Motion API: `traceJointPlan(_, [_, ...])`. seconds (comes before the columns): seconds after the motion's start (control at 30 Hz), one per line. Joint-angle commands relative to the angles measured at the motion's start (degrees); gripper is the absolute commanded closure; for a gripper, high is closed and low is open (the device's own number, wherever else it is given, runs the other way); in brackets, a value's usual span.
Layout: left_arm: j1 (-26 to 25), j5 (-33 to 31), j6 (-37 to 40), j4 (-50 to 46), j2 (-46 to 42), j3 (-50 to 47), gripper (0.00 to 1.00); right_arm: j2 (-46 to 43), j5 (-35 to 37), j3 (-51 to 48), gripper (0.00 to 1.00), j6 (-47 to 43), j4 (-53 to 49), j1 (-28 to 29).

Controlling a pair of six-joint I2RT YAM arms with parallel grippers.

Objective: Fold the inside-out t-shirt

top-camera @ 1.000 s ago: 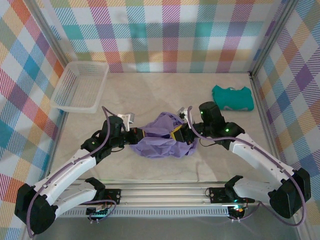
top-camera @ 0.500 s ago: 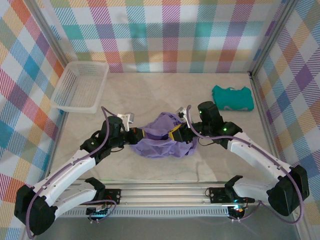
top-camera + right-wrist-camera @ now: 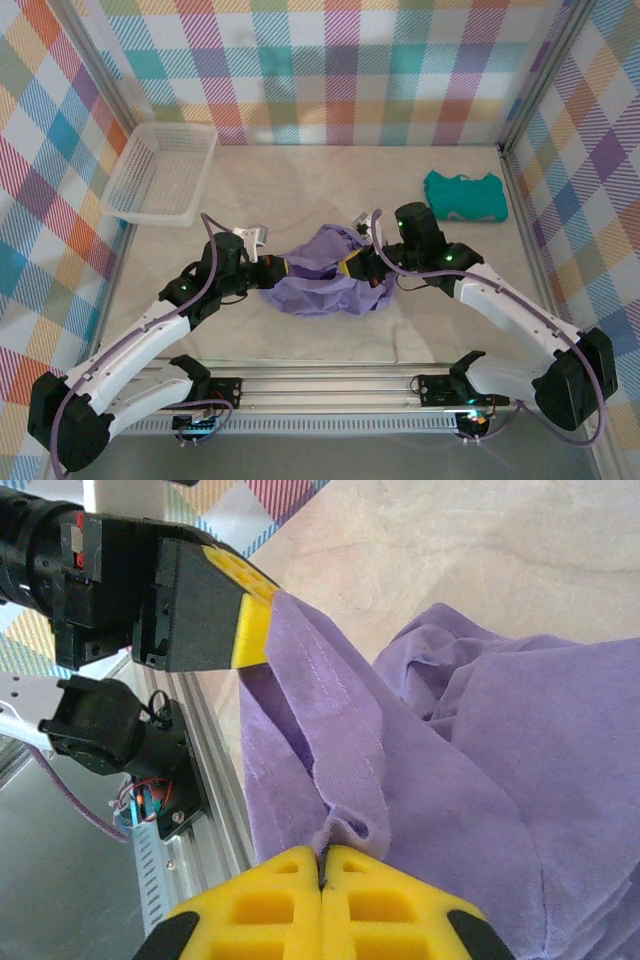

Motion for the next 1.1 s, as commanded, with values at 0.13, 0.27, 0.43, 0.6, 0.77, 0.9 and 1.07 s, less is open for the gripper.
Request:
traceJointPlan(0.13, [3.33, -2.51, -3.25, -5.00, 0.74, -0.05, 1.00, -6.68, -11.69, -1.70, 0.98, 5.61, 8.53, -5.23])
traceJointPlan(0.27, [3.77, 2.35, -2.91, -0.46, -0.13, -0.99, 1.00, -5.95, -13.90, -3.68, 0.99, 8.60, 13.78, -5.43])
traceJointPlan(0.43, [3.15, 11.60, 0.01, 4.89, -0.25, -1.77, 0.94, -3.75, -16.76, -5.24, 0.99, 13.76, 21.66, -5.43])
traceJointPlan(0.6, [-2.29, 13.59, 5.72, 5.30, 0.99, -0.54, 0.86, -0.16, -18.95, -6.06, 0.99, 22.31, 33.08, -5.23])
traceJointPlan(0.77, [-4.67, 10.22, 7.56, 2.75, 3.30, 0.61, 0.86, 0.47, -20.70, -5.08, 0.99, 24.67, 35.77, -5.27])
traceJointPlan(0.9, [-4.67, 8.66, 7.91, 1.17, 5.46, 1.31, 0.88, -0.24, -21.93, -4.09, 0.99, 23.52, 33.88, -5.34])
traceJointPlan(1.07, [-4.58, 1.17, 6.59, -1.44, 4.42, 2.25, 0.94, -2.12, -20.49, -2.57, 1.00, 14.38, 22.02, -6.12])
